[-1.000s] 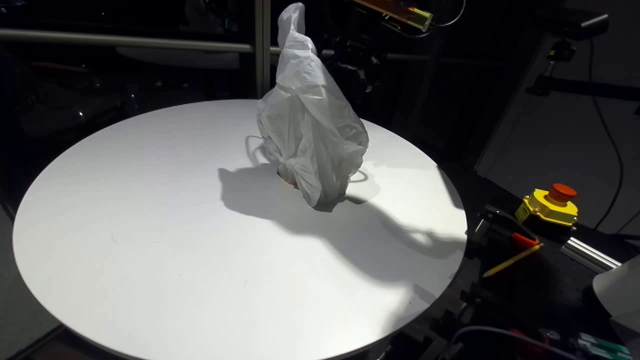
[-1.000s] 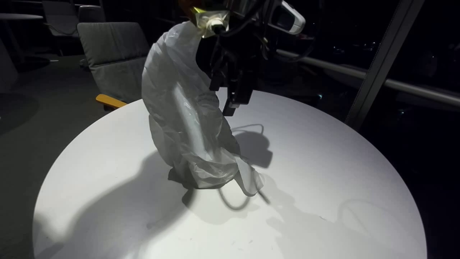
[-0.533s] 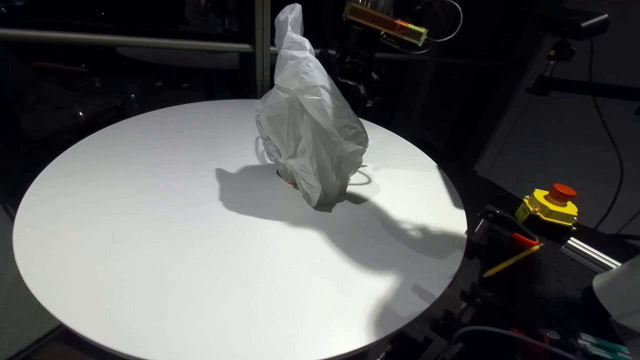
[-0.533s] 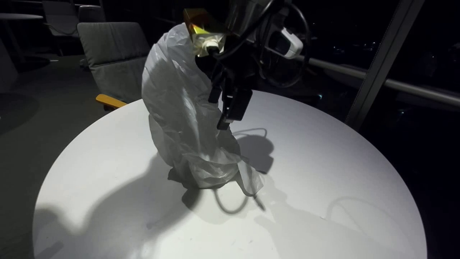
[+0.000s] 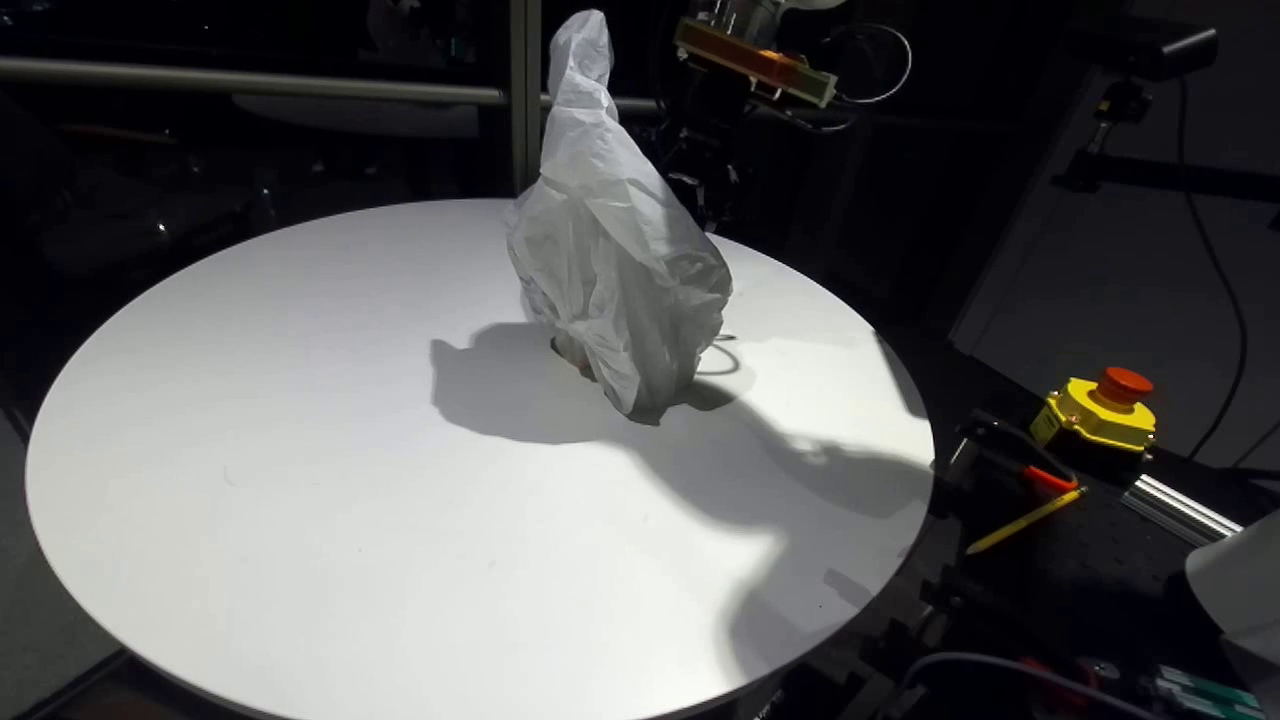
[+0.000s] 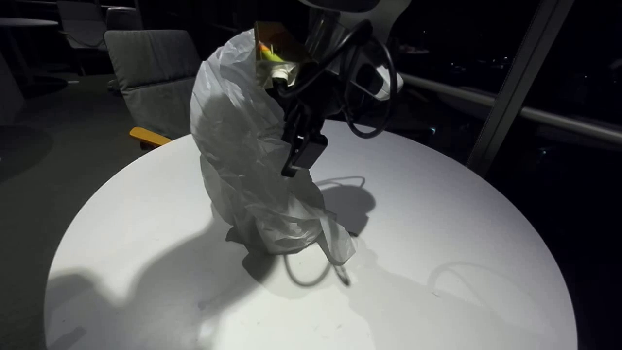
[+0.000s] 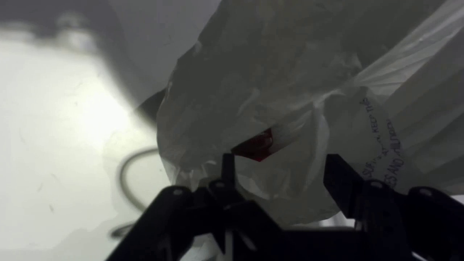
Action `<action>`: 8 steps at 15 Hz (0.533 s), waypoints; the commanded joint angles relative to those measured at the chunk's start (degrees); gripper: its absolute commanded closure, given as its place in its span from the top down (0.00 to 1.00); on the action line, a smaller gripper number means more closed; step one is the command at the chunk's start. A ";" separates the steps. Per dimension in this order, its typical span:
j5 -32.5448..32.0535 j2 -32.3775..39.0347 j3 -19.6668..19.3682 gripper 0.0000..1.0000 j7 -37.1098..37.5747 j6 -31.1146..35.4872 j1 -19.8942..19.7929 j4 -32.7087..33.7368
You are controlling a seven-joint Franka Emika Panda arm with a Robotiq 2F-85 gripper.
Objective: Put the bottles in the white plastic bag
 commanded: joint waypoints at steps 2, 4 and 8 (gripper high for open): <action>5.00 -0.56 0.68 0.28 -1.69 0.07 -1.14 1.08; 6.56 -0.57 0.83 0.13 -2.43 -0.08 -1.32 1.25; 9.17 -0.88 0.97 0.04 -3.98 -0.14 -1.22 0.99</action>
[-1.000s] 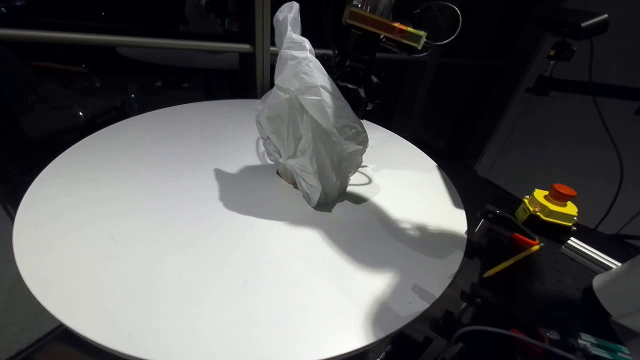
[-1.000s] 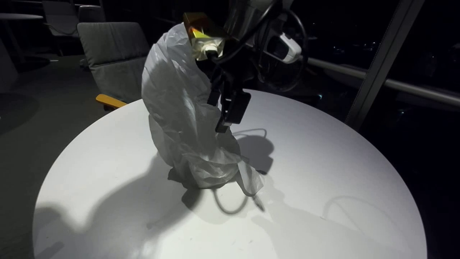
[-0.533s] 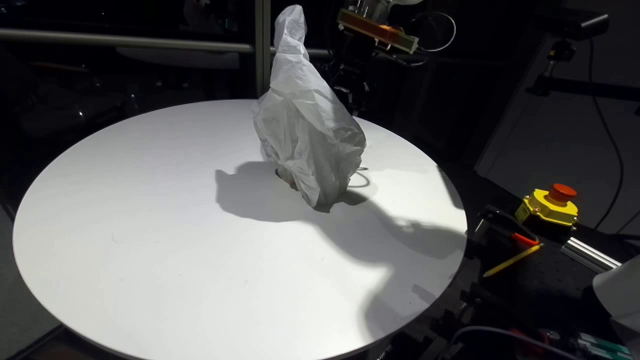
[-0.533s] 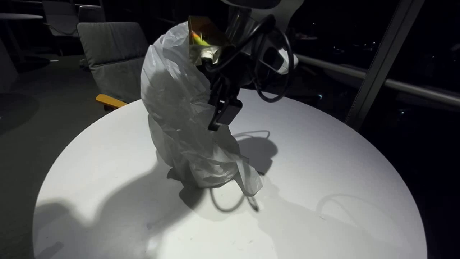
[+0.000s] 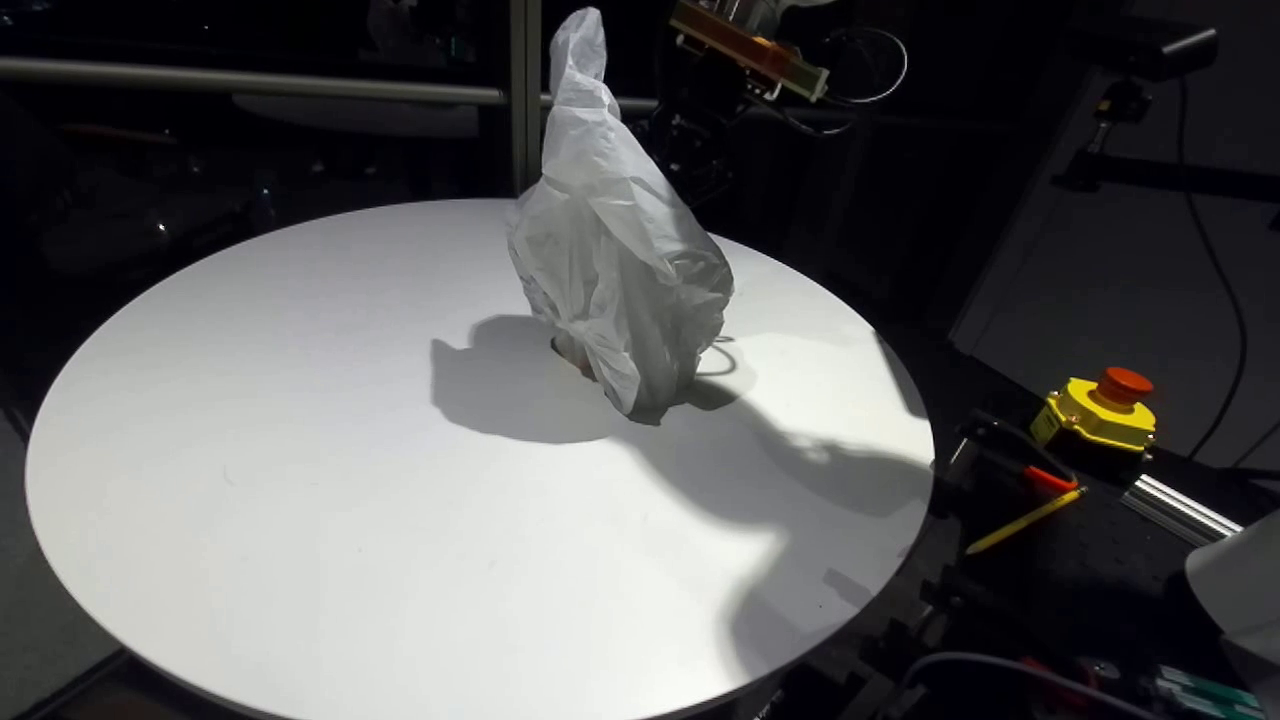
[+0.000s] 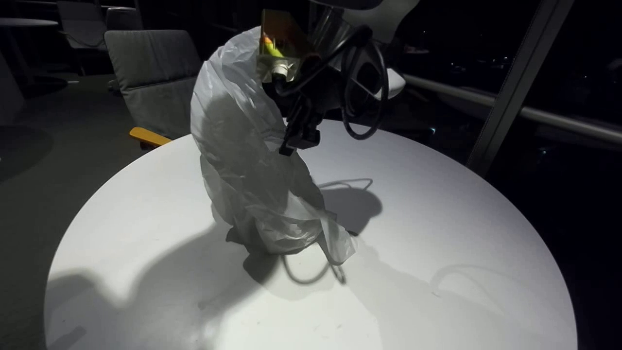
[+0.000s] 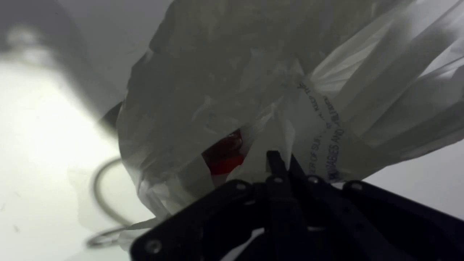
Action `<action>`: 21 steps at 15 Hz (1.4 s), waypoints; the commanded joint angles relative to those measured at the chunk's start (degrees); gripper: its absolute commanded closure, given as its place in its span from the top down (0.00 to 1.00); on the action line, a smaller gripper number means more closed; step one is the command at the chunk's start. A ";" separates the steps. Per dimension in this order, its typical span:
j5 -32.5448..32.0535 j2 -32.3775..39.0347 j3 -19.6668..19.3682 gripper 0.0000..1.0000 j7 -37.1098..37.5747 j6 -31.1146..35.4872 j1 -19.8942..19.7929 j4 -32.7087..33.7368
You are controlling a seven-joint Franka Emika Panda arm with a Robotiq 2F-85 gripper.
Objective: Put the bottles in the white plastic bag
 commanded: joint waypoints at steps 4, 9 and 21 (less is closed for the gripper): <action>1.11 -4.19 0.41 0.11 -1.76 1.19 0.66 -0.44; -4.80 -13.62 0.68 0.09 -0.69 6.41 3.48 -2.46; -35.70 -28.66 5.50 0.07 16.48 -5.90 6.97 1.77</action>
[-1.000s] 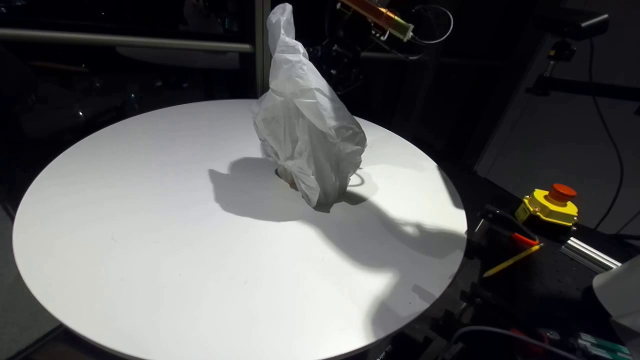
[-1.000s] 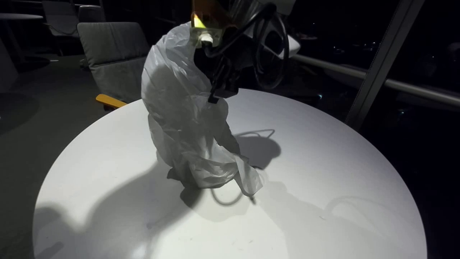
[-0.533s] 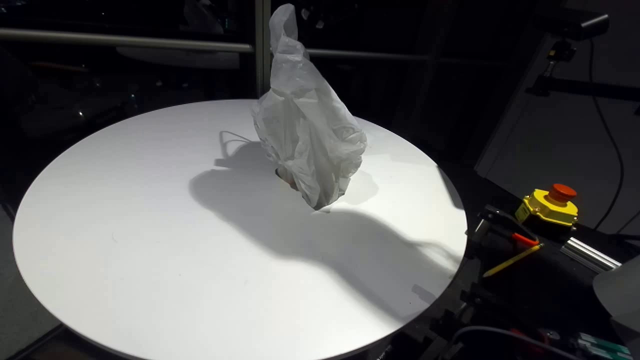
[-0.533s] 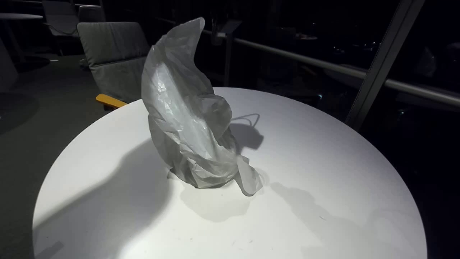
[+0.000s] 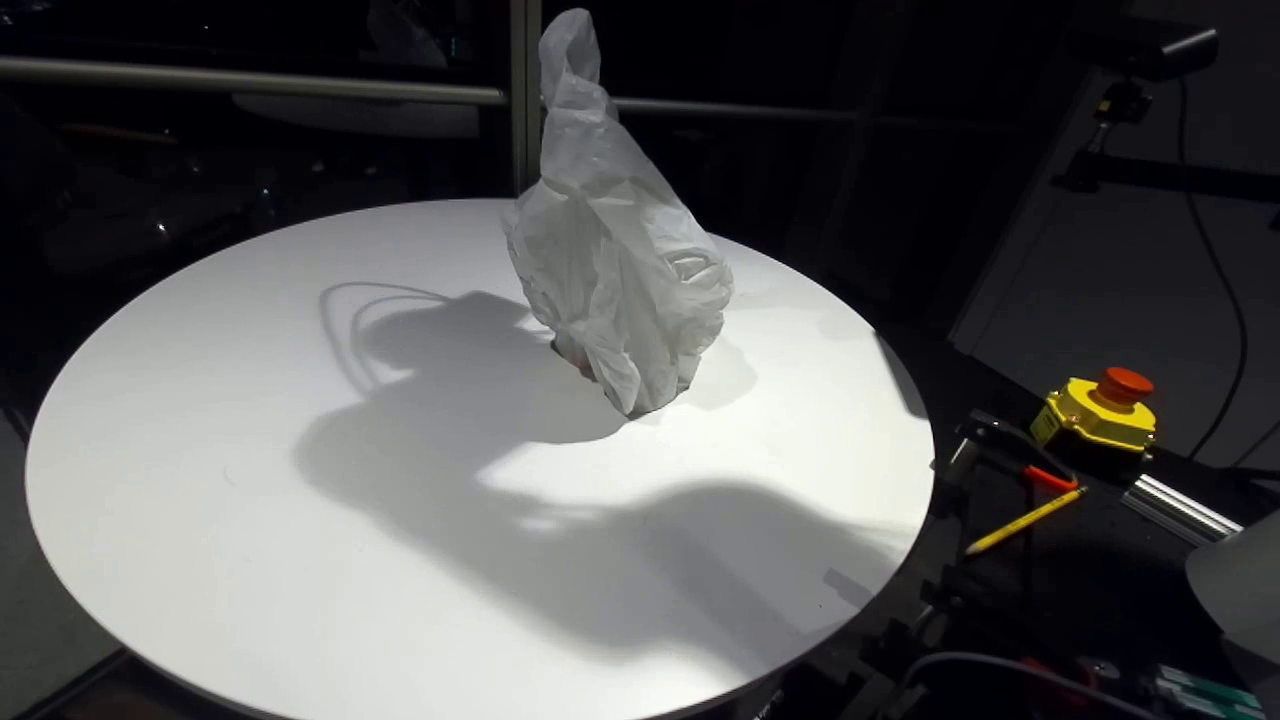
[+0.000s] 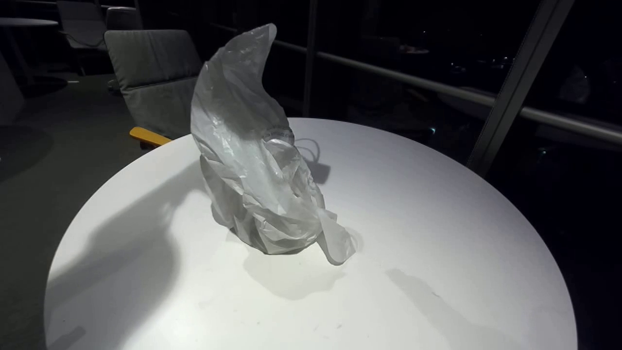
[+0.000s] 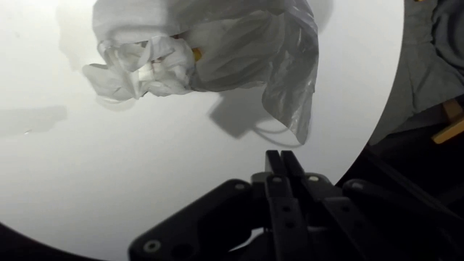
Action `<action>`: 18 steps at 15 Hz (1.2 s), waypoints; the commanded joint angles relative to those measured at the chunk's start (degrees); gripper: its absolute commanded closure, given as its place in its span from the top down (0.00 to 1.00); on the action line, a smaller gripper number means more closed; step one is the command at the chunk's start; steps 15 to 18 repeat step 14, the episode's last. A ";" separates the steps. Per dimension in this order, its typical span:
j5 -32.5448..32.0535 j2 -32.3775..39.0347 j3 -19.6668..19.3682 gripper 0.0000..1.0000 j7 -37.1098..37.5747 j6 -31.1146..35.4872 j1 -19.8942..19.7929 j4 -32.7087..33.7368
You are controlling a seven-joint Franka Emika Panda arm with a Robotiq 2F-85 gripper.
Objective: Put the bottles in the white plastic bag
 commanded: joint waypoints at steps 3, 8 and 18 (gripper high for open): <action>-16.25 -8.07 4.96 0.08 10.88 -22.87 0.26 6.63; -17.10 -9.38 7.04 0.23 6.96 -35.97 0.43 8.83; -17.04 -9.59 7.51 0.40 3.60 -41.69 1.18 12.12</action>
